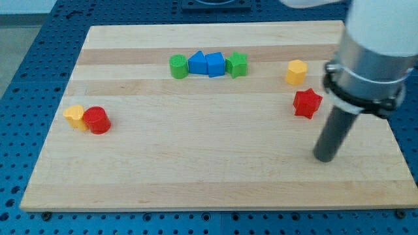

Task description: Point your arm towards red star

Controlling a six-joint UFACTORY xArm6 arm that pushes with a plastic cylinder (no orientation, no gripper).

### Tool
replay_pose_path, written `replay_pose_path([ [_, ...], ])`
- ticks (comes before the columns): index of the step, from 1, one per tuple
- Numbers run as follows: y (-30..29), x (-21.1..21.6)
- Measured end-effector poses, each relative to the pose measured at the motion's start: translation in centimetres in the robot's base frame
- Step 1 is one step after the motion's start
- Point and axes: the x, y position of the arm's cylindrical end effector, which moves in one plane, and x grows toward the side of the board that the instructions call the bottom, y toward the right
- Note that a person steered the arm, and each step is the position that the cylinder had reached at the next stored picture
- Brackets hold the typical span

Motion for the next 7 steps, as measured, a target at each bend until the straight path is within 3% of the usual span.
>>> replay_pose_path([
  [1,1.1,-0.1],
  [3,3.6,-6.8],
  [5,4.1,-9.6],
  [7,2.9,-9.6],
])
